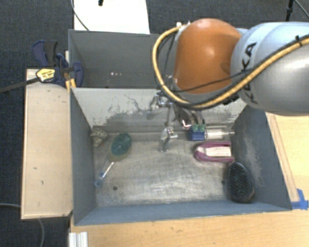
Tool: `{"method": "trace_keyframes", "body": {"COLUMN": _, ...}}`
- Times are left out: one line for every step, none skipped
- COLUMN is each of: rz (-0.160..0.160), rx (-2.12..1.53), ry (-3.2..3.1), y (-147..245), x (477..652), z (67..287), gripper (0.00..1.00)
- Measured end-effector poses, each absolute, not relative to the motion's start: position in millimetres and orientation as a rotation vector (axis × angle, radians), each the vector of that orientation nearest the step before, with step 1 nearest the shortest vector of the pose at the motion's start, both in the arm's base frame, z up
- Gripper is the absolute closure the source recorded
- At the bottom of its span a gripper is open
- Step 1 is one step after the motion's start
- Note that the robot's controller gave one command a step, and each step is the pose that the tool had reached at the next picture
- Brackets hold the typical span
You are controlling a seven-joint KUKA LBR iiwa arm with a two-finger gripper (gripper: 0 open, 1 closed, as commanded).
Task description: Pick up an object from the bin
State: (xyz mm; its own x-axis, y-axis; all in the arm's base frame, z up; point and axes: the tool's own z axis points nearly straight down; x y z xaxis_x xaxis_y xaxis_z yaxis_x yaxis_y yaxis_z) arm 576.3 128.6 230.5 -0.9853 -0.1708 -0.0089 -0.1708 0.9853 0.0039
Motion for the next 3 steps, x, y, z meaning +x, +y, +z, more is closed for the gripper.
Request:
{"method": "trace_keyframes", "body": {"rz": 0.011, "rx": -0.365, "ry": 3.094, "y": 213, "x": 562.2, "z": 91, "gripper": 0.00}}
{"method": "trace_keyframes", "body": {"rz": 0.010, "rx": -0.362, "ry": 3.091, "y": 213, "x": 563.2, "z": 91, "gripper": 1.00}}
{"method": "trace_keyframes", "body": {"rz": 0.006, "rx": -0.336, "ry": 3.113, "y": 247, "x": 550.4, "z": 219, "gripper": 1.00}}
